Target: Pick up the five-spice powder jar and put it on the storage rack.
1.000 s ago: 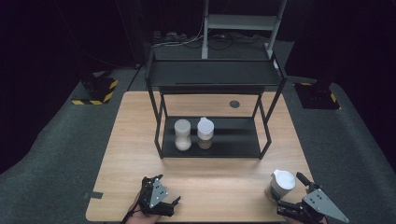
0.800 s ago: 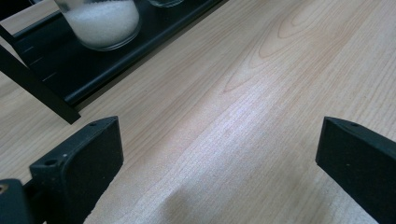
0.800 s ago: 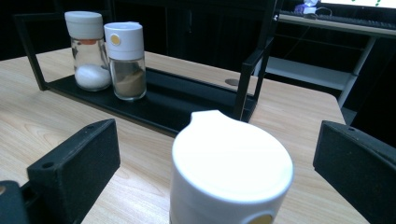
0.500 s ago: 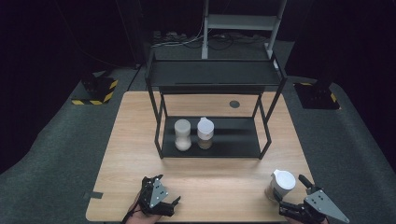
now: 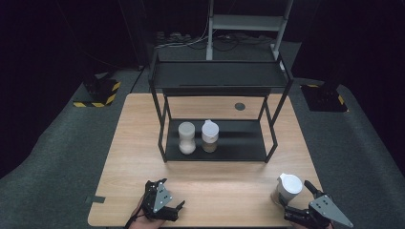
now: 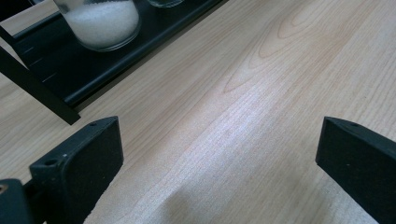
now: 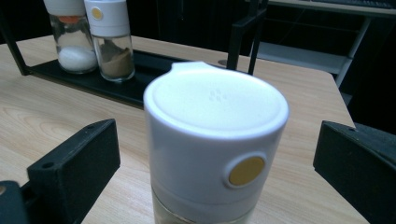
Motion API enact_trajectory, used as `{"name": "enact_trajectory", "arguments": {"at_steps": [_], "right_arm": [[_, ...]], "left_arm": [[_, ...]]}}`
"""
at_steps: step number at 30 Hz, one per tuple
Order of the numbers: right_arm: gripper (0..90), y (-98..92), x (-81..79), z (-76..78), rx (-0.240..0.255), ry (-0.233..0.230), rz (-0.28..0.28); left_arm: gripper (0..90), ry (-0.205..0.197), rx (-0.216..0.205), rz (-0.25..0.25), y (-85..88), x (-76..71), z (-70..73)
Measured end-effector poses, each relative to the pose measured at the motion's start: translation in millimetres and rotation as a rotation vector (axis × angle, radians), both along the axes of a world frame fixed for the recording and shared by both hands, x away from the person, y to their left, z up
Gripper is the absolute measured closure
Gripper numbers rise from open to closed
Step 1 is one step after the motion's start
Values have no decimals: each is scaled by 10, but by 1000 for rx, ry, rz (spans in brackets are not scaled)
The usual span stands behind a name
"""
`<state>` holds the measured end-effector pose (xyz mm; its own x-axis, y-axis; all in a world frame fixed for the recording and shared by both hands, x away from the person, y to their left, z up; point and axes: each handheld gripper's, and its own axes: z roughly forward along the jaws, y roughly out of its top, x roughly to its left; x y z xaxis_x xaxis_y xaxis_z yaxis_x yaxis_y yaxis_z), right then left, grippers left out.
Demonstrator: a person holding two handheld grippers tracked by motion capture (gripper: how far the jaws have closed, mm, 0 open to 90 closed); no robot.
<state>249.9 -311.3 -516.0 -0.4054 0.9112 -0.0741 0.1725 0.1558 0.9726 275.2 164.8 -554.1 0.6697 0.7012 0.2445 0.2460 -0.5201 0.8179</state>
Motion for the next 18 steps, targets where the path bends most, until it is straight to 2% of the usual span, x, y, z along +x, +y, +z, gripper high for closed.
{"name": "enact_trajectory", "arguments": {"at_steps": [12,18], "right_arm": [[13,-23,39,-132,19,40,22],[62,-35,61,-178,44,56,22]], "left_arm": [[9,-1,4,0,-1,0,0],[9,-1,2,1,-2,-1,-1]]}}
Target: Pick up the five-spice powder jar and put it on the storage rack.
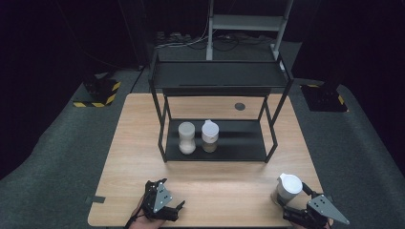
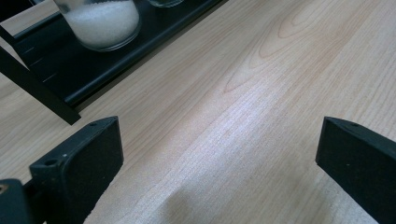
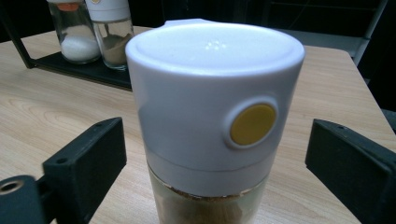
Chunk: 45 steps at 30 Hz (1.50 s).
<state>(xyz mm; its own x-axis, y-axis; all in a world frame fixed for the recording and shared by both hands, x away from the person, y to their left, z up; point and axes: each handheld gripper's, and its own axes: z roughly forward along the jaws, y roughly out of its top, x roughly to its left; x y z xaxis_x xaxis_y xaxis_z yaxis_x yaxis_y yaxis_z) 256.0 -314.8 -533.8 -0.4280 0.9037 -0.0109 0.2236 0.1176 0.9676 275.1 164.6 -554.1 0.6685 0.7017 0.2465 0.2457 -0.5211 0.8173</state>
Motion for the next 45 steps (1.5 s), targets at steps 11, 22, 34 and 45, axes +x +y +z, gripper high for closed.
{"name": "enact_trajectory", "arguments": {"at_steps": [11,22,34,45], "right_arm": [[221,-25,22,-54,32,10,33],[292,-20,32,-80,33,8,44],[302,-11,40,-64,11,3,47],[303,57,41,31,7,-31,63]], "left_arm": [[9,-1,0,1,0,0,0],[9,-2,0,1,-1,1,1],[9,-1,-3,0,1,2,2],[9,-2,-2,-2,2,2,2]]}}
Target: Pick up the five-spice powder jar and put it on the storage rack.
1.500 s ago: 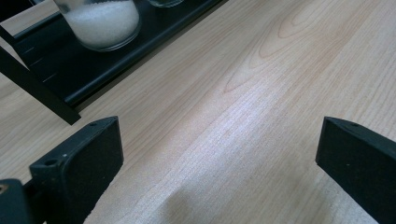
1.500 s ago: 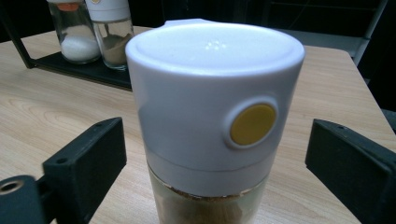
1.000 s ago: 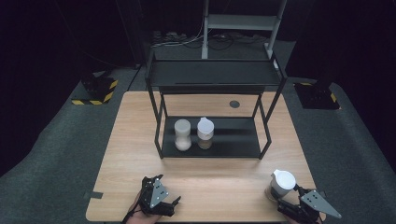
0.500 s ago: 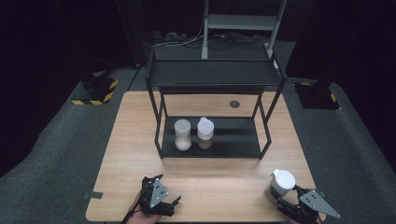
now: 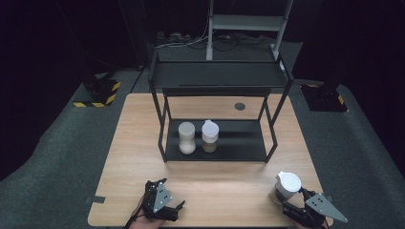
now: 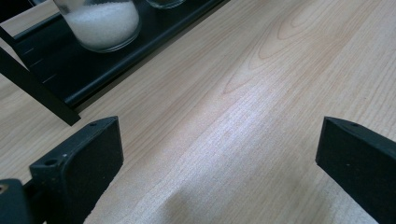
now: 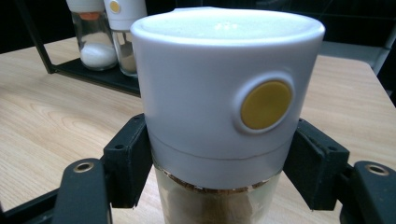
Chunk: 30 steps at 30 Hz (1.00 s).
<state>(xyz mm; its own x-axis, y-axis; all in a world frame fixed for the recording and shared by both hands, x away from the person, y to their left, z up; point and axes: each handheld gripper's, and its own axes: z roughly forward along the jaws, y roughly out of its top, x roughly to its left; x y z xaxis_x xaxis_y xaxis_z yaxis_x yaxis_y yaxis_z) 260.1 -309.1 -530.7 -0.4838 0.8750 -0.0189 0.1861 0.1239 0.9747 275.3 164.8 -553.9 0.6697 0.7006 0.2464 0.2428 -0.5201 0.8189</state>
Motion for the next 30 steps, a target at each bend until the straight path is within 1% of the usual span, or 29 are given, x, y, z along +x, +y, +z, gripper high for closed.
{"name": "enact_trajectory", "arguments": {"at_steps": [8,15,24,30], "right_arm": [[302,104,59,31,5,-8,9],[302,237,97,58,8,-14,23],[303,453,169,90,-4,-25,59],[303,516,223,84,-6,-20,65]], "left_arm": [[9,2,-2,-2,3,1,1],[9,3,-5,-5,5,2,1],[9,5,-5,-10,6,4,2],[9,4,-6,-12,6,5,2]]}}
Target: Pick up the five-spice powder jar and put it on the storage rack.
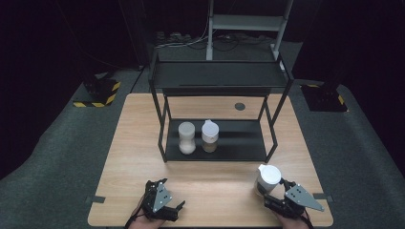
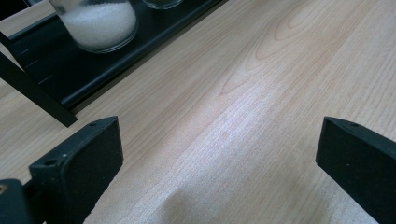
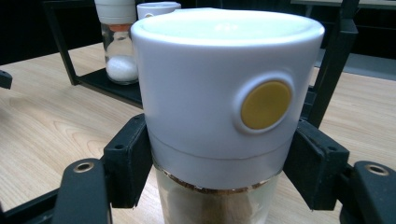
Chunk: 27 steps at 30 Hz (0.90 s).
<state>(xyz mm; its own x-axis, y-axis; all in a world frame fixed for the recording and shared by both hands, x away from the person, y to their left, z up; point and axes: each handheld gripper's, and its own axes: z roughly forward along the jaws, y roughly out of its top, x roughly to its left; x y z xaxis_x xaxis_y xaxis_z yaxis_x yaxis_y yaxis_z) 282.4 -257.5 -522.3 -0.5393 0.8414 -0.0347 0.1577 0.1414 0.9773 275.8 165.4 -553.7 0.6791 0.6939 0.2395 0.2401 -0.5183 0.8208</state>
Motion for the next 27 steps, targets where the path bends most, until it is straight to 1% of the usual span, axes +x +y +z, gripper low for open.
{"name": "enact_trajectory", "arguments": {"at_steps": [9,22,27], "right_arm": [[303,71,115,14,4,2,-1],[303,238,306,20,17,8,13],[303,300,371,45,22,2,20]], "left_arm": [[8,-2,1,-2,-1,-2,-1],[8,-3,-2,-8,1,-6,-1],[8,-5,-2,-9,2,-8,0]]}}
